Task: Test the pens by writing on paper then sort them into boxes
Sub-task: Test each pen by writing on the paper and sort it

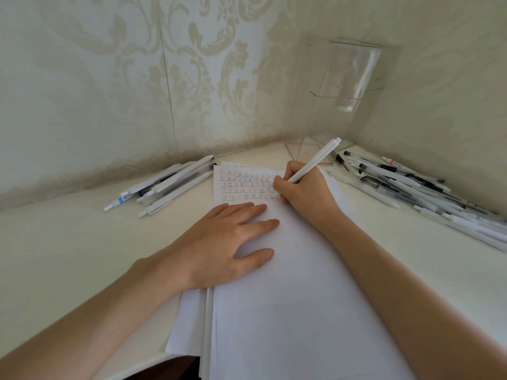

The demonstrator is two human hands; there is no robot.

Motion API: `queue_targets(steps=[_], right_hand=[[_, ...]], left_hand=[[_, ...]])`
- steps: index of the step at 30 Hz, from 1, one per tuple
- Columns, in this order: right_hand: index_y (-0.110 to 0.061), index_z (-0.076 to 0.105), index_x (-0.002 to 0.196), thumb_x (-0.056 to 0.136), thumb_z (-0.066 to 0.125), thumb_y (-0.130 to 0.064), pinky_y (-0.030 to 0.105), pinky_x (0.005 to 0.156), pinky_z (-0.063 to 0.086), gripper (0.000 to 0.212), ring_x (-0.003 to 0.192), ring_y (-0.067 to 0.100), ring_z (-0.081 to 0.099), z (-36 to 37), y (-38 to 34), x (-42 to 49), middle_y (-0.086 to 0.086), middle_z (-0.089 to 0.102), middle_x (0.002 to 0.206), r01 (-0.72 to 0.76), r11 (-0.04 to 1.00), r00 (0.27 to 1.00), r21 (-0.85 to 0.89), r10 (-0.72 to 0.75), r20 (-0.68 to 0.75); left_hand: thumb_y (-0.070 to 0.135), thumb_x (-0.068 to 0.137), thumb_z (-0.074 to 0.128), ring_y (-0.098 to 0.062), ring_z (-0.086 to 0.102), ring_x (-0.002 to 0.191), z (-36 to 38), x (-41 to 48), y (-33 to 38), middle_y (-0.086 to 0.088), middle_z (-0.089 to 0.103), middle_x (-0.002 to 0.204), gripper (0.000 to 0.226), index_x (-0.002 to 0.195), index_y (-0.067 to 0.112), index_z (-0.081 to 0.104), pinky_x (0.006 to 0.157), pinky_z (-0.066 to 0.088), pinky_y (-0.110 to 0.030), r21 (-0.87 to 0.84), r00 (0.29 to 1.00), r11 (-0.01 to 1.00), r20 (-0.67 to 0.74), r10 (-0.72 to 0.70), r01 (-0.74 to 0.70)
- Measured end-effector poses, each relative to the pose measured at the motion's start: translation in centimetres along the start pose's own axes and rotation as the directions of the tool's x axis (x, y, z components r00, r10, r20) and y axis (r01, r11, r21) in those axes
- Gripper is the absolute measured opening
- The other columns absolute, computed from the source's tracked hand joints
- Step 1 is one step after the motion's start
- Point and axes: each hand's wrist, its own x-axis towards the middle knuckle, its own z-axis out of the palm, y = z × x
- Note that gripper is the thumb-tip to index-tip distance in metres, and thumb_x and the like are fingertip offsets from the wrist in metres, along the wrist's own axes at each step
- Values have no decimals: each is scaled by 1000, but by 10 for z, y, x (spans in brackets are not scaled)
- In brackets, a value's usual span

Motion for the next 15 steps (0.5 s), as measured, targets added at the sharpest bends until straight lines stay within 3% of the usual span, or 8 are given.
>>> queue_targets(steps=[5,8,10,12,15], right_hand=[[-12,35,67,81,59,-9,16,41,27,28,47,10,33,-1,1,1,-2,35,53,-8,1000,999,-12,7,-48],[-14,43,71,87,64,-32,16,46,38,32,43,4,46,-2,-2,-2,-1,54,51,-11,1000,998,27,12,-62],[-14,47,77,86,64,-40,22,50,44,33,43,8,51,-4,-5,-4,4,60,51,-3,996,999,90,7,-50],[-12,51,80,86,65,-36,27,54,46,28,48,11,54,-5,-4,-6,7,63,56,53,997,998,49,-52,-25],[-15,60,95,88,64,-16,17,64,43,8,63,2,54,-5,-4,-8,-2,61,72,191,979,982,-65,-190,18]], left_hand=[[73,72,8,2,-3,136,2,1,-1,17,7,153,74,141,48,19,106,-8,-12,4,1000,1000,-11,10,-10],[71,75,12,1,4,135,2,0,-1,17,17,151,72,139,44,29,102,-8,-5,-11,997,1000,-69,18,-19],[67,80,20,-2,24,131,1,0,-3,16,36,142,66,134,36,43,104,5,-7,-42,986,999,-166,9,-17],[66,81,31,-4,42,117,-1,0,-6,16,52,124,63,128,30,50,99,26,-15,-134,962,991,-269,-49,12],[70,73,53,6,46,104,-6,-1,-4,22,55,107,66,128,36,43,88,30,-6,-363,931,929,-311,-193,71]])
